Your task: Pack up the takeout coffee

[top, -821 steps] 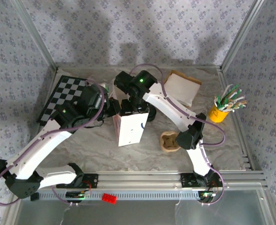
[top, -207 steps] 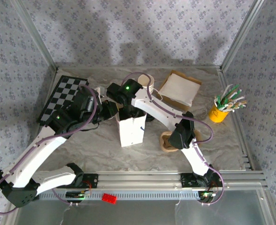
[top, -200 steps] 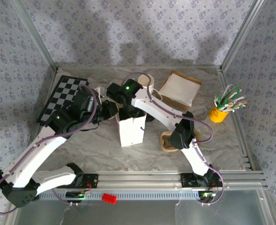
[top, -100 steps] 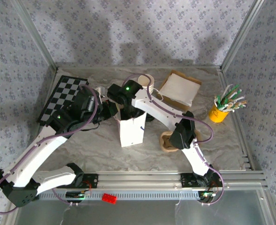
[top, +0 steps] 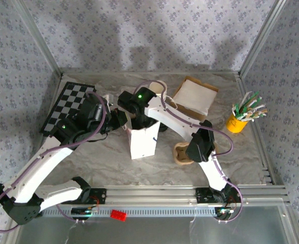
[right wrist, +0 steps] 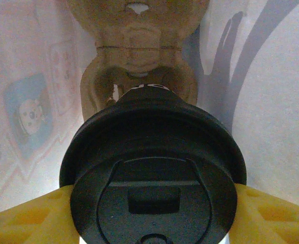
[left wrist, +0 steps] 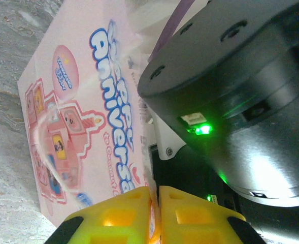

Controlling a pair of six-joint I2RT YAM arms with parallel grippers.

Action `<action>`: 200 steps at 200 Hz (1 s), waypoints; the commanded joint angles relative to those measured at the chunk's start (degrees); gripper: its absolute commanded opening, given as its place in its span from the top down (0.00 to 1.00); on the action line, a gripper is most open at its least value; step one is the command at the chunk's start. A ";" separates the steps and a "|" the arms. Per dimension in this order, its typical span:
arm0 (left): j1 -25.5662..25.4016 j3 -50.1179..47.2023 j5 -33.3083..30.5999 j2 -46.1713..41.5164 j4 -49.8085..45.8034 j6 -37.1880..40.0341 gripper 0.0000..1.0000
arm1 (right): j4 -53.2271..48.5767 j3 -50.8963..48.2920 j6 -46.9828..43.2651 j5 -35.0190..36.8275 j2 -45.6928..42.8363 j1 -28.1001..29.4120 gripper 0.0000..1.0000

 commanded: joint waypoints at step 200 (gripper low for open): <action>0.40 0.37 1.85 0.83 0.98 0.72 0.87 | 1.47 1.24 -0.45 -2.75 2.16 -0.17 0.40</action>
